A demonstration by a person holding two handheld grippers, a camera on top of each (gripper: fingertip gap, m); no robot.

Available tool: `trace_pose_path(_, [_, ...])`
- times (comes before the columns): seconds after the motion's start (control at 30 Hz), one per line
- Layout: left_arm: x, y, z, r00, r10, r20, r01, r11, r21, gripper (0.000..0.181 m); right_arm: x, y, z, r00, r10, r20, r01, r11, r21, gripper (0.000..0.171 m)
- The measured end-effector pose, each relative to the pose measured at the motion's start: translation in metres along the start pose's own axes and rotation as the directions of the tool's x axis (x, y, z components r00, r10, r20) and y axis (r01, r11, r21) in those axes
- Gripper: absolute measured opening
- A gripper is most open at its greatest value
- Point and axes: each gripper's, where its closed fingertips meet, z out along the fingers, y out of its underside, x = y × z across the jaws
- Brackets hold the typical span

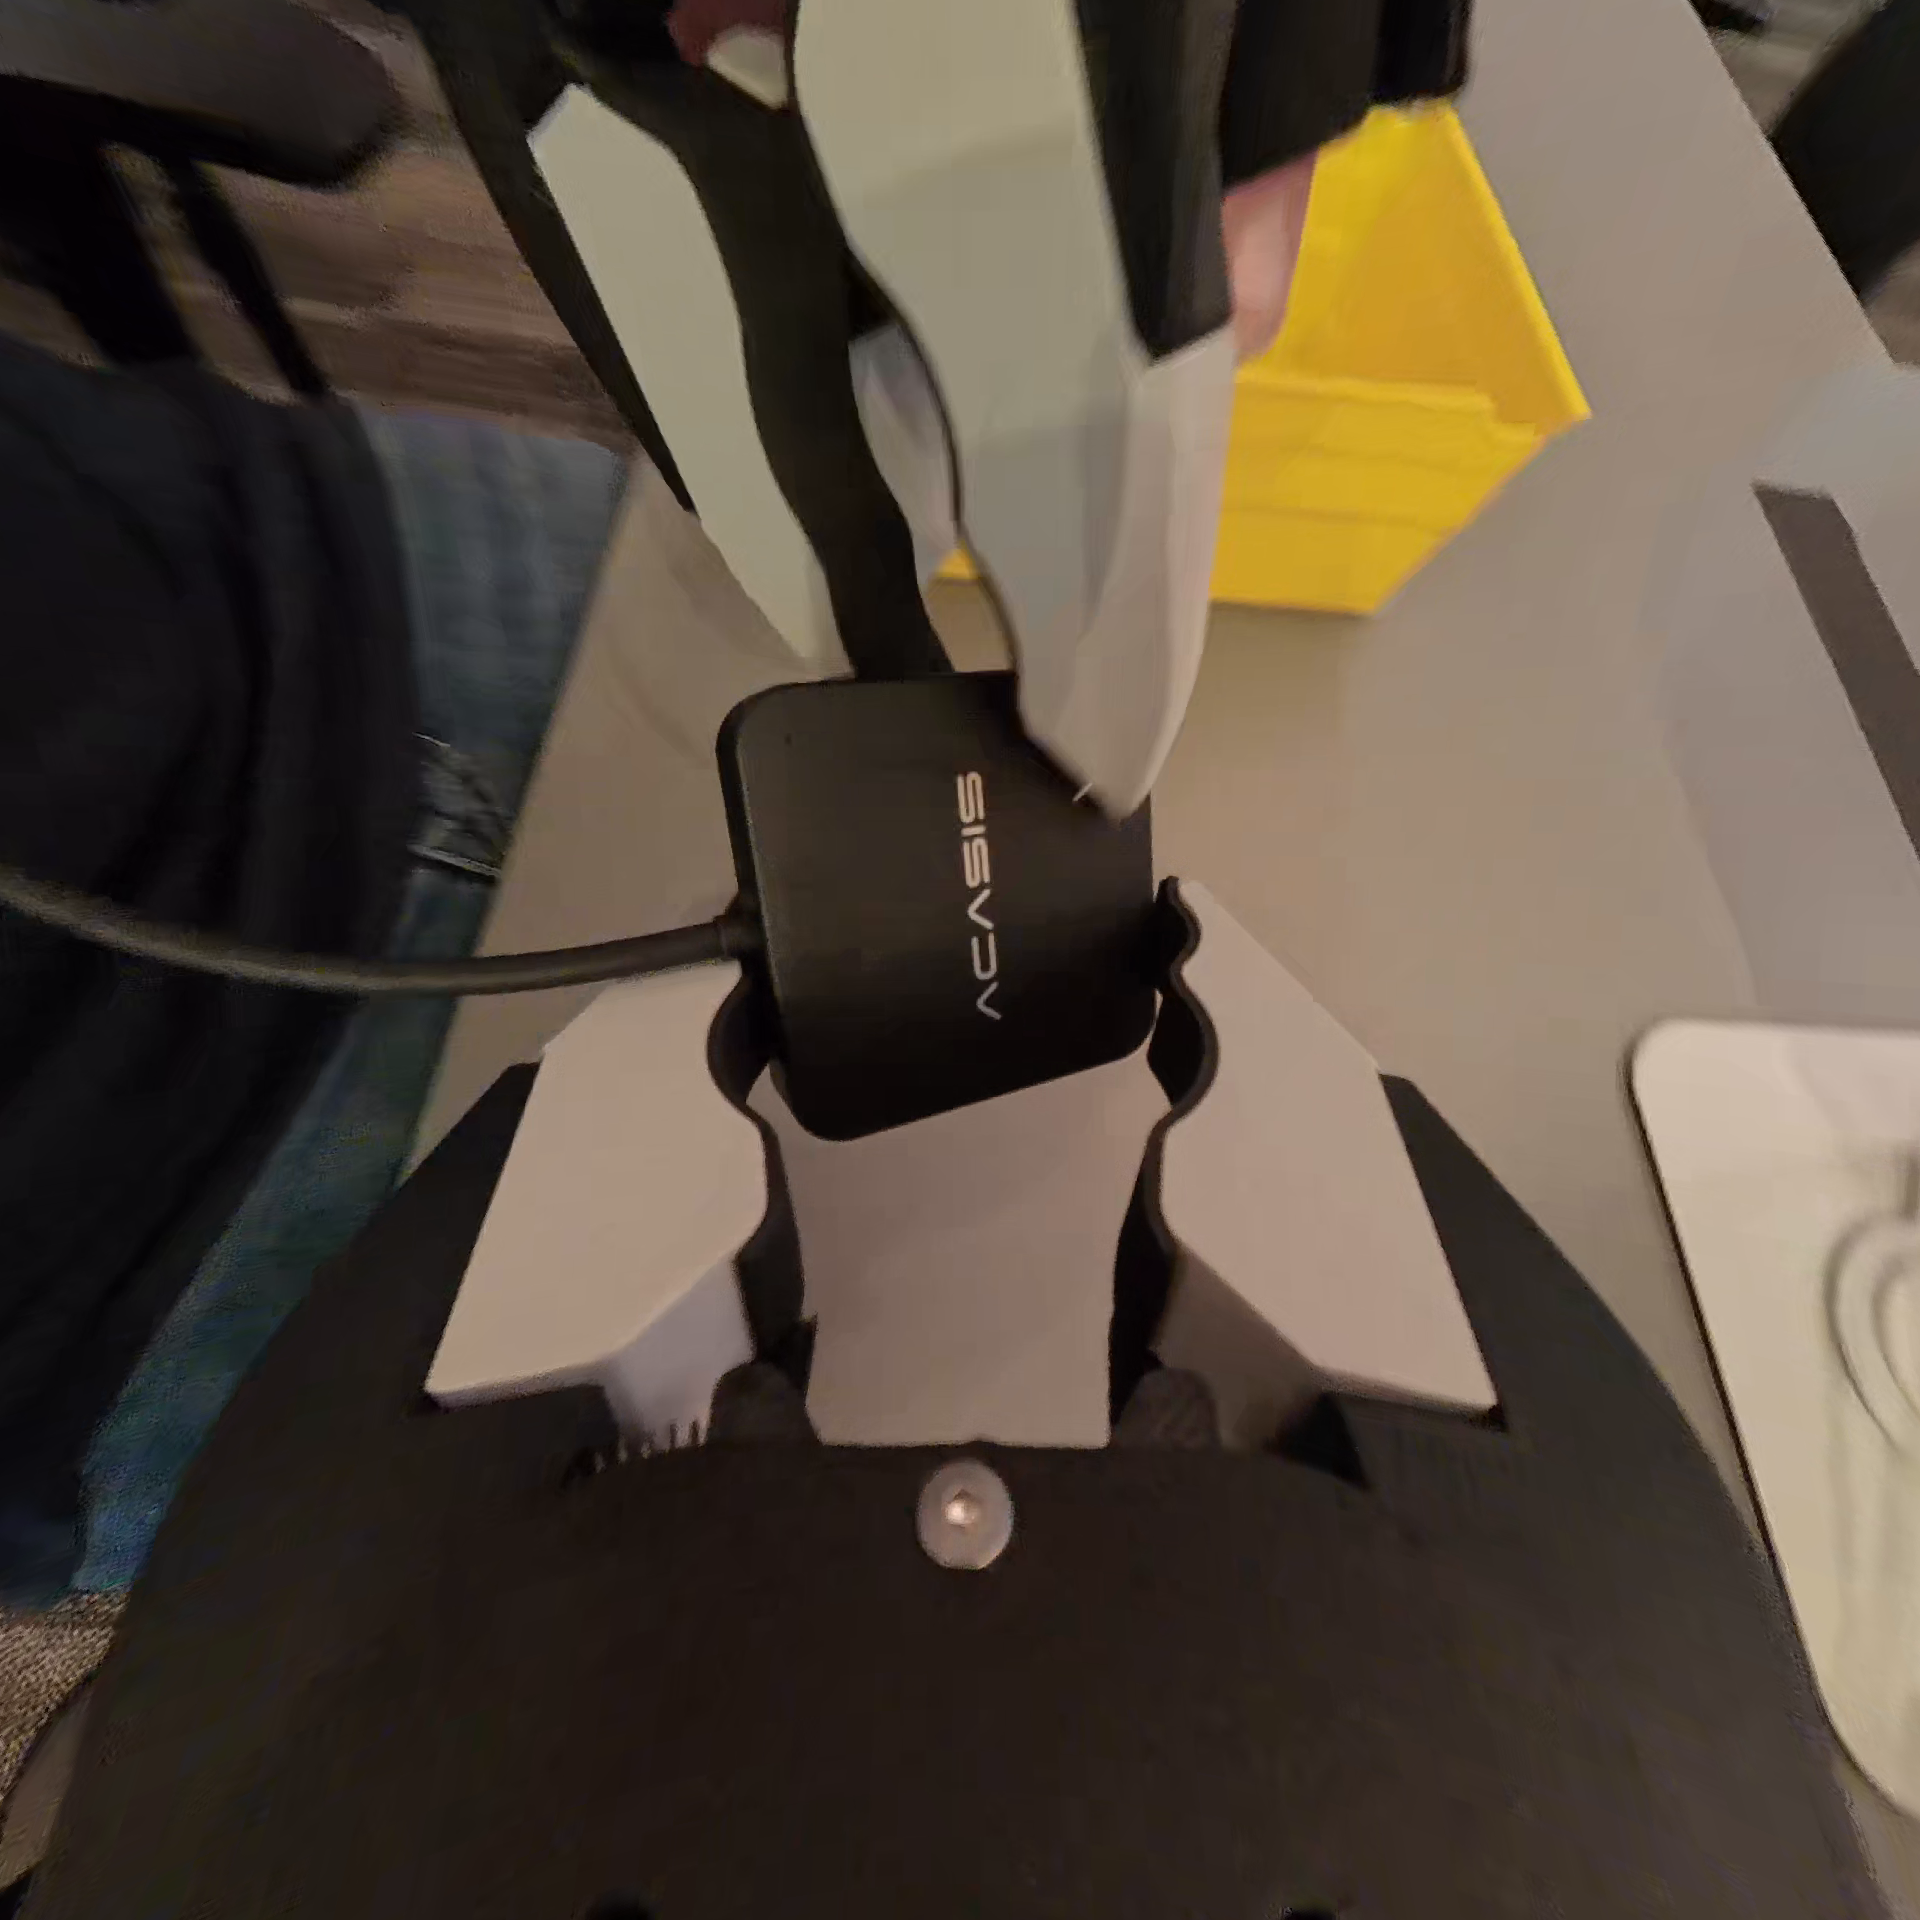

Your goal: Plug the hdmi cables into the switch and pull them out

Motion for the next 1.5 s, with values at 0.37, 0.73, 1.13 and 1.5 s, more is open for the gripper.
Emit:
trace_pose_path(0.37, [-0.006,0.114,-0.026,0.928,-0.328,0.18,0.362,0.907,-0.216,0.036,0.057,0.122,0.016,0.955,-0.051,-0.291,-0.09,0.888,-0.451,0.072])
trace_pose_path(0.73, [0.101,0.202,-0.081,0.689,-0.715,0.122,0.696,0.604,-0.389,0.049,0.045,0.135,0.021,0.972,-0.048,-0.229,-0.075,0.864,-0.498,0.076])
trace_pose_path(1.13, [0.16,0.219,-0.075,0.708,-0.706,0.01,0.627,0.622,-0.47,0.046,0.038,0.125,0.007,0.964,-0.061,-0.257,-0.075,0.87,-0.488,0.072])
trace_pose_path(1.5, [0.198,0.219,-0.011,0.709,-0.69,-0.147,0.561,0.677,-0.476,0.036,0.037,0.108,-0.001,0.954,-0.055,-0.295,-0.072,0.913,-0.401,0.062])
